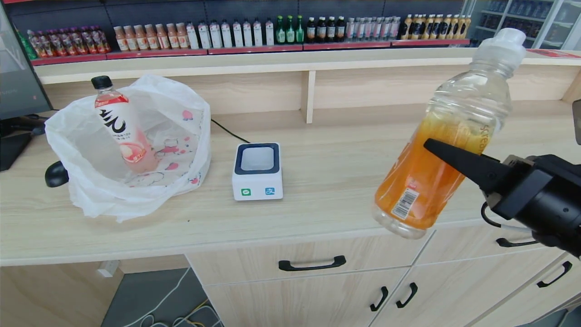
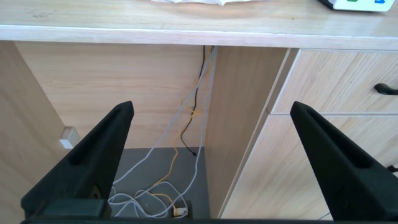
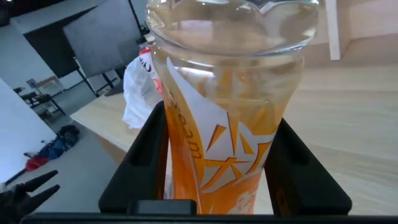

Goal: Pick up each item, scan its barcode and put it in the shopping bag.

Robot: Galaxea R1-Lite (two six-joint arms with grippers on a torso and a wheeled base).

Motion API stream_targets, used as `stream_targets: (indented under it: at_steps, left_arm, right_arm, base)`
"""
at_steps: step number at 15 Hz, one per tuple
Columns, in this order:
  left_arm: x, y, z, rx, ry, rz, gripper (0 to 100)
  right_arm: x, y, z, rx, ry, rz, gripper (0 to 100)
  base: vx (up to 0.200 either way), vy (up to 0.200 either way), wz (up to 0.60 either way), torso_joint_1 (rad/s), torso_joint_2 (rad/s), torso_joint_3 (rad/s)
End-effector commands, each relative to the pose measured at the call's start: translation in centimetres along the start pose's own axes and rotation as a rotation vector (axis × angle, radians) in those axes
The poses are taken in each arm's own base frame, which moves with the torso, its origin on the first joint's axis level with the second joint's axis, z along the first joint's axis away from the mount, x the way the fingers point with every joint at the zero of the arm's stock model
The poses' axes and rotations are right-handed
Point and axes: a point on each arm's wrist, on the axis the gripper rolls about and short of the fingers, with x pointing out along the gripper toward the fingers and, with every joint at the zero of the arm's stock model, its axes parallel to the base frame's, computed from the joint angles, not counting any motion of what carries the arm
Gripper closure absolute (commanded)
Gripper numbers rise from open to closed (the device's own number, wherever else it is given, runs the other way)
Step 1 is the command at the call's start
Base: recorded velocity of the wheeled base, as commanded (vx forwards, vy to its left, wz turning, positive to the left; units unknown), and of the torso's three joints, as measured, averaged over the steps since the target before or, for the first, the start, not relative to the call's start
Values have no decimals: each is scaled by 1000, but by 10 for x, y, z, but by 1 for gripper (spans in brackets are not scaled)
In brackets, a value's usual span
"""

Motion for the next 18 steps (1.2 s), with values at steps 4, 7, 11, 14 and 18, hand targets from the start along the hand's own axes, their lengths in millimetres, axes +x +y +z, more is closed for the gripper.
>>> stream_targets:
  at_steps: [4, 7, 11, 14, 18]
  left_arm:
    - [0, 0, 0, 0, 0, 0, 0]
    - [0, 0, 0, 0, 0, 2, 0]
    - [0, 0, 0, 0, 0, -1, 0]
    - [0, 0, 0, 0, 0, 0, 0]
    - [0, 0, 0, 0, 0, 0, 0]
  right_arm:
    - [26, 25, -21, 218, 48, 165, 100]
    - [35, 39, -33, 302, 81, 239, 100]
    - [44, 47, -43, 436, 45, 317, 100]
    - [41, 50, -45, 492, 65, 340, 100]
    - [40, 53, -37, 530, 50, 370, 100]
  base:
    - [0, 0, 0, 0, 0, 0]
    - [0, 0, 0, 0, 0, 0]
    - [0, 0, 0, 0, 0, 0]
    - [0, 0, 0, 0, 0, 0]
    - [0, 0, 0, 0, 0, 0]
